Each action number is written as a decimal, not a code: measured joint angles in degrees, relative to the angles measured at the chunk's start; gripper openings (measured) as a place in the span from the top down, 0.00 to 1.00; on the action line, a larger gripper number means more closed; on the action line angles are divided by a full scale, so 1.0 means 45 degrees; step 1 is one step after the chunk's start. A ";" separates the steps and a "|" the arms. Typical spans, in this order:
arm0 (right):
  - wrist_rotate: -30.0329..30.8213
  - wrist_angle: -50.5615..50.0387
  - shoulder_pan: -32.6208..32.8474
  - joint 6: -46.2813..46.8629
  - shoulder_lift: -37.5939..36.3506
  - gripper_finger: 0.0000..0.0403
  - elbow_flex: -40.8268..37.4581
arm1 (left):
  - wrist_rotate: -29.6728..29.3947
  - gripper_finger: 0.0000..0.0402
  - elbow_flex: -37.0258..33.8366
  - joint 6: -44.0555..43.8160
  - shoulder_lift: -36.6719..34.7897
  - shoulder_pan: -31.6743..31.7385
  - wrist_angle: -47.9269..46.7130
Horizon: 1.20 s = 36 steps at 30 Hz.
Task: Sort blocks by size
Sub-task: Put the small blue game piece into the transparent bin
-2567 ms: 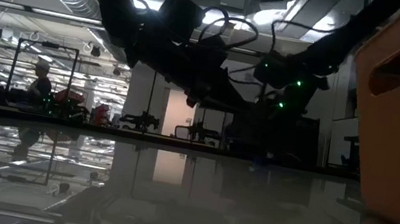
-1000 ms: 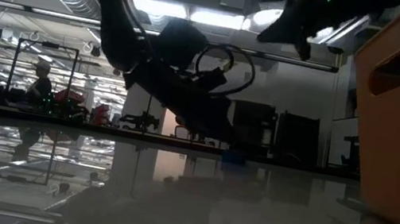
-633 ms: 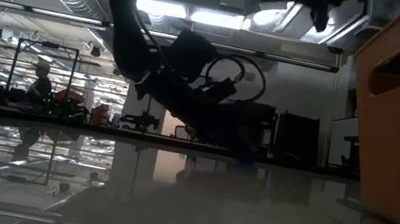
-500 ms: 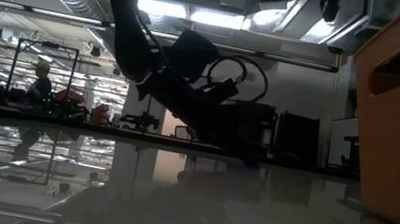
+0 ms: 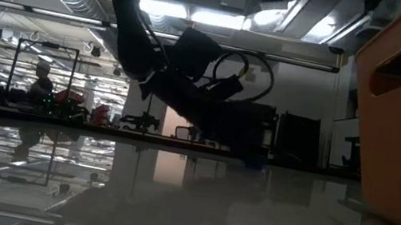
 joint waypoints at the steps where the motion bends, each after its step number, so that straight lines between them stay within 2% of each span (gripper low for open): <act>1: 0.0065 -0.0209 0.0000 0.0000 -0.0115 1.00 0.0000 | -0.0001 0.41 0.0097 -0.0084 0.0000 0.0000 0.0005; 9: 0.1041 -0.1093 -0.0010 0.0003 -0.0326 1.00 0.0000 | -0.0576 0.41 0.0982 -0.1484 0.0000 0.0005 -0.0357; 15: 0.0938 -0.1136 -0.0010 0.0010 -0.0035 1.00 0.0000 | -0.0819 0.41 0.1494 -0.2204 0.0235 -0.0110 -0.1518; 25: 0.0624 -0.1526 0.0000 0.0034 -0.0073 1.00 0.0000 | -0.1679 0.41 0.1857 -0.2185 0.1043 -0.0350 -0.1615; 30: 0.0588 -0.2043 0.0000 0.0034 -0.0184 1.00 0.0000 | -0.1735 0.41 0.1867 -0.1920 0.1053 -0.0340 -0.2340; 33: 0.0588 -0.2353 0.0000 0.0034 -0.0157 1.00 -0.0005 | -0.1710 0.46 0.1867 -0.1602 0.1044 -0.0344 -0.2356; 36: 0.0588 -0.2464 0.0000 0.0029 -0.0177 1.00 -0.0005 | -0.1681 0.56 0.1867 -0.1261 0.1048 -0.0344 -0.2224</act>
